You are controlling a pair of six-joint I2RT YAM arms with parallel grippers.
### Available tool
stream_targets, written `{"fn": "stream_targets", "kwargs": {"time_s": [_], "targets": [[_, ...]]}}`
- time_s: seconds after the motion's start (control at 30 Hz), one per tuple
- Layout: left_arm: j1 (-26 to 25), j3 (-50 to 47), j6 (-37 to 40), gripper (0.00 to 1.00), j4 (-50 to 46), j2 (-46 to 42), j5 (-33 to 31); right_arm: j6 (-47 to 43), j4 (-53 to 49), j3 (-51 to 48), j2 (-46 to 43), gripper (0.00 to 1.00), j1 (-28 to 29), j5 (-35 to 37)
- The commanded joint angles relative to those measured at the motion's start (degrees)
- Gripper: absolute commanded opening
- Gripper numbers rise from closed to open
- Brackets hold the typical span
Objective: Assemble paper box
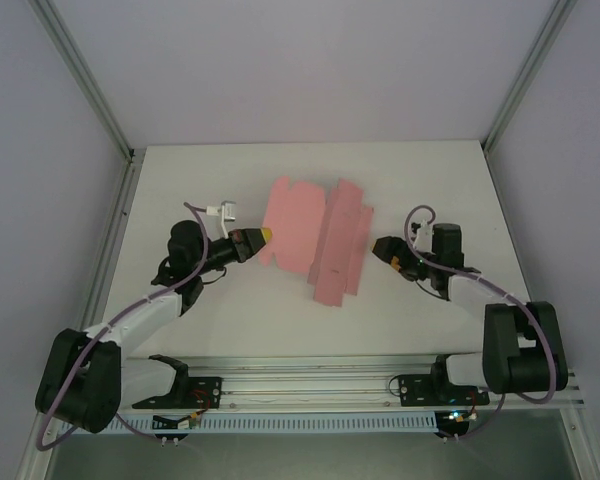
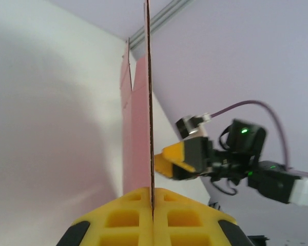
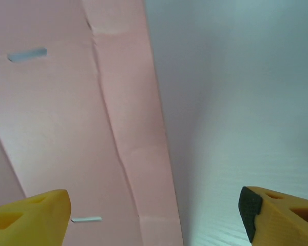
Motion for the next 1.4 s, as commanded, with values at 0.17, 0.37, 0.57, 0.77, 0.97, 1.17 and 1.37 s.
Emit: {"fn": "stream_targets", "kwargs": {"time_s": [0.17, 0.37, 0.57, 0.77, 0.97, 1.17, 1.37], "targets": [[-0.1, -0.7, -7.1, 0.0, 12.8, -0.9, 6.5, 5.5, 32.9, -3.6, 9.5, 0.85, -0.5, -12.8], [-0.2, 2.5, -6.7, 0.0, 11.2, -2.5, 8.6, 13.7, 58.0, -4.6, 15.0, 0.84, -0.5, -17.9], [-0.2, 4.2, -2.5, 0.0, -0.1, -6.2, 1.0, 18.3, 61.6, -4.5, 12.4, 0.67, -0.6, -21.0], [-0.1, 4.3, -0.8, 0.0, -4.0, -8.8, -4.2, 16.2, 51.6, -4.4, 3.6, 0.46, -0.6, -22.0], [-0.1, 3.3, -1.2, 0.0, -4.8, -9.3, -8.2, 10.6, 36.7, -2.1, -6.4, 0.35, -0.3, -23.1], [0.0, 2.7, -1.3, 0.0, -6.1, -9.2, -11.8, 3.0, 17.9, -0.4, -16.4, 0.36, -0.1, -22.4], [0.0, 2.2, -1.7, 0.0, -2.3, -8.3, -9.0, 0.4, 10.5, 1.8, -18.8, 0.25, 1.2, -22.6]]}}
